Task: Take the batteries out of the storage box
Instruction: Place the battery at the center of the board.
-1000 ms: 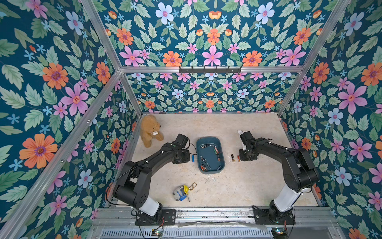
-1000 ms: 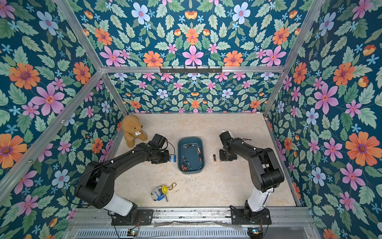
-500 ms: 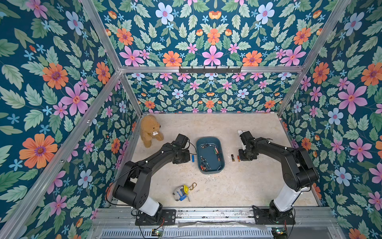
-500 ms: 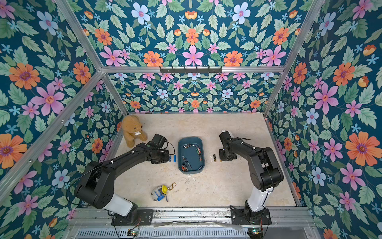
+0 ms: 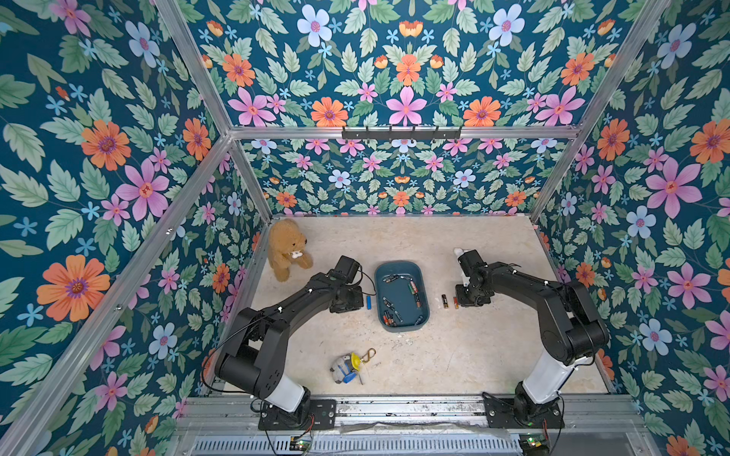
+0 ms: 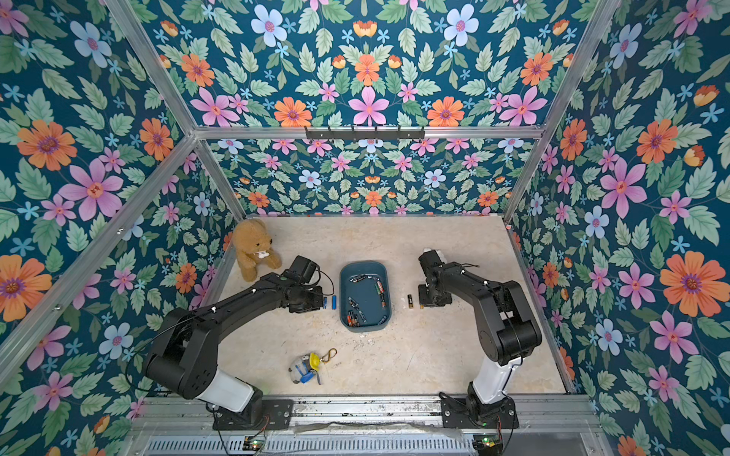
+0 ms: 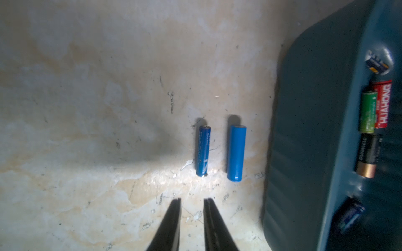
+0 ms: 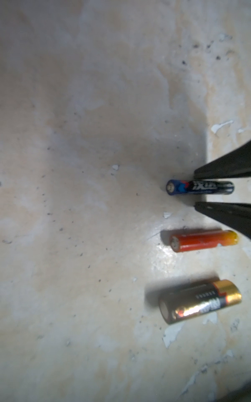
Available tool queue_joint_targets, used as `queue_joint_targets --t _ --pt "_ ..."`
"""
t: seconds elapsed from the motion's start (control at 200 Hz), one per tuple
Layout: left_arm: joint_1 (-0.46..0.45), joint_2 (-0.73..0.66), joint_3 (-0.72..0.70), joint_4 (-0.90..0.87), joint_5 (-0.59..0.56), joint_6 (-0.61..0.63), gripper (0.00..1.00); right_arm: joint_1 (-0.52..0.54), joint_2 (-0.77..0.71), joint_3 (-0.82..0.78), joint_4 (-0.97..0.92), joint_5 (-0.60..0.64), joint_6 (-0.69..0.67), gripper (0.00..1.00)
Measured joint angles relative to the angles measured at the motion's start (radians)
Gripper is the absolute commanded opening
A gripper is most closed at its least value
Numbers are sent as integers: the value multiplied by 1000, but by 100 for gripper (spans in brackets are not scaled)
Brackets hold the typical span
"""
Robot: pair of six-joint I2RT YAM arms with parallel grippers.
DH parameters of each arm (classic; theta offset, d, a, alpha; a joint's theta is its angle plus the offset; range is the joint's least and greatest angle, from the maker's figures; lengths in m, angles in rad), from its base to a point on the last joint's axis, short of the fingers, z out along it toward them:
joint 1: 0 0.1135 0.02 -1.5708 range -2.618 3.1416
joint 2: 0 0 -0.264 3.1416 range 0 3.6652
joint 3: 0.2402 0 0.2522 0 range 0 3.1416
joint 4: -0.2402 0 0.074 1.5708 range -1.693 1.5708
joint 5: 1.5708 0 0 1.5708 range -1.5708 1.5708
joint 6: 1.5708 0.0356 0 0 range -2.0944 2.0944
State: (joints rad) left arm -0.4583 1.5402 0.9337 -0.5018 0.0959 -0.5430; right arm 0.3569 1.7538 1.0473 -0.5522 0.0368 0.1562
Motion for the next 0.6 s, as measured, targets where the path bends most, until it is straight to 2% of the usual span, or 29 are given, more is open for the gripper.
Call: queue_joint_targets --t 0.345,0.6 --pt "0 1 16 0 1 0 25 0 0 16 -8 5 1 30" --pt "0 0 106 -46 -21 4 26 0 -13 44 -25 4 5 33"
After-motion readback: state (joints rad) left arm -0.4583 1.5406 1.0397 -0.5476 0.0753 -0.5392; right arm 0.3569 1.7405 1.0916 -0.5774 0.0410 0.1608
